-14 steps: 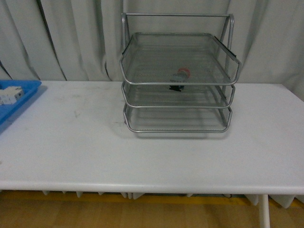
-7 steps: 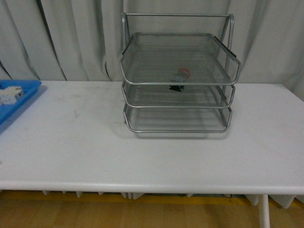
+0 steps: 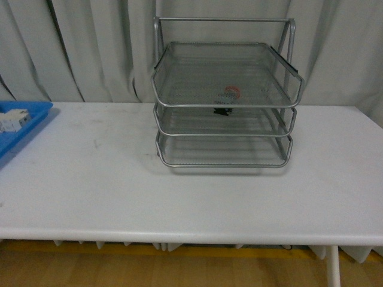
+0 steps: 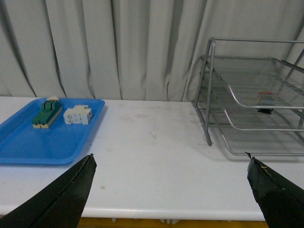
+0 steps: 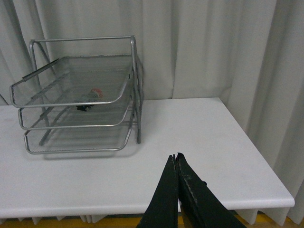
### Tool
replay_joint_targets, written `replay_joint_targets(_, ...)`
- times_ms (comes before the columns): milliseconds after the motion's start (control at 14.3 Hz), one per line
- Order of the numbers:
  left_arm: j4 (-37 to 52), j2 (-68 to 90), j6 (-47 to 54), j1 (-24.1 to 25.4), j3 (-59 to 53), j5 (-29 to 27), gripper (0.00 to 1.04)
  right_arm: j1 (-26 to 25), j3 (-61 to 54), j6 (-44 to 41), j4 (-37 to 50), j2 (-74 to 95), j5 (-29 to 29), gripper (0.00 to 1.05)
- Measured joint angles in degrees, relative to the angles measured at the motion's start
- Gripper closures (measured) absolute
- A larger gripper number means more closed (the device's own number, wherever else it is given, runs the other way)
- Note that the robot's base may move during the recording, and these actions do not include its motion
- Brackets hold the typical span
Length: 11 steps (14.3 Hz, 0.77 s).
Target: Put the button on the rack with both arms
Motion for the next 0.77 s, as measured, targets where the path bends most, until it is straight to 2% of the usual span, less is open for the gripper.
replay_joint_targets(140, 0.0, 0.0, 0.0, 0.0, 0.0, 0.0, 0.07, 0.0, 0.0, 0.0, 0.0, 0.0, 0.0, 1.03)
replay_joint_targets(209, 0.0, 0.0, 0.0, 0.0, 0.0, 0.0, 0.07, 0.0, 0.0, -0.1, 0.0, 0.0, 0.0, 0.96)
replay_joint_targets(279, 0.0, 0.0, 0.0, 0.0, 0.0, 0.0, 0.07, 0.0, 0.0, -0.1, 0.0, 0.0, 0.0, 0.83)
replay_joint_targets(349, 0.0, 0.0, 0.0, 0.0, 0.0, 0.0, 0.07, 0.0, 0.0, -0.1, 0.0, 0.0, 0.0, 0.59)
replay_joint_targets(419, 0.0, 0.0, 0.0, 0.0, 0.0, 0.0, 0.07, 0.0, 0.0, -0.1, 0.0, 0.0, 0.0, 0.21)
replay_joint_targets(488, 0.0, 0.0, 0.0, 0.0, 0.0, 0.0, 0.07, 0.0, 0.0, -0.1, 0.0, 0.0, 0.0, 0.07)
replay_joint_targets(767, 0.0, 0.0, 0.0, 0.0, 0.0, 0.0, 0.07, 0.0, 0.0, -0.2, 0.0, 0.0, 0.0, 0.06)
